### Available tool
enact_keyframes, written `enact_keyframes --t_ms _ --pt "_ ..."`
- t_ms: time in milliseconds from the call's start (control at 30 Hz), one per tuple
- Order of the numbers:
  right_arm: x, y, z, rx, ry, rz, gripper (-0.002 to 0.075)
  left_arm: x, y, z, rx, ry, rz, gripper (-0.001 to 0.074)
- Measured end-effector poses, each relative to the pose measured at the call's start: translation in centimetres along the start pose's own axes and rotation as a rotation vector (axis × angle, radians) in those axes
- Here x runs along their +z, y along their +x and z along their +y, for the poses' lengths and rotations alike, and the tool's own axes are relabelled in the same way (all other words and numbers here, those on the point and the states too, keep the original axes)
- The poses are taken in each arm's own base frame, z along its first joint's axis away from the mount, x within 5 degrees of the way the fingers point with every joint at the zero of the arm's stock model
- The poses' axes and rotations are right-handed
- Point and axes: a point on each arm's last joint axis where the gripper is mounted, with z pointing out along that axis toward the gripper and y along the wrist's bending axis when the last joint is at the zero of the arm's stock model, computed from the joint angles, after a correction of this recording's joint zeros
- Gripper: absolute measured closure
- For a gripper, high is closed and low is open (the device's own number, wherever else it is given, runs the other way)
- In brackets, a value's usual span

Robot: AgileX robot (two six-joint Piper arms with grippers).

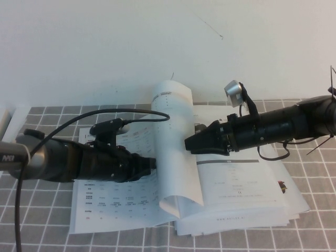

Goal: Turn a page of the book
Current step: Open the closed book

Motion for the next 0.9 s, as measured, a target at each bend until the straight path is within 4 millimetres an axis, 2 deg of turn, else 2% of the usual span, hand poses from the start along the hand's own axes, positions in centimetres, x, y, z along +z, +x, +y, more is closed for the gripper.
enact_keyframes --t_ms 167,600,733,900 --pt "0.0 -0.2 0.1 0.009 -0.009 -0.023 0.0318 0.1 -0.1 -0.1 -0.024 0.016 -0.016 0.0738" --pt "0.0 -0.2 0.1 0.007 -0.01 -0.025 0.0318 0.5 -0.7 -1.0 0.048 0.11 -0.022 0.0738" --pt "0.0 -0.2 0.1 0.007 -0.011 -0.026 0.0318 -0.3 -1.1 -1.6 0.091 0.109 -0.039 0.0738" --pt "0.0 -0.3 0.1 0.02 -0.012 -0.03 0.0318 -2.5 -2.0 -2.8 0.228 0.089 -0.055 0.0738"
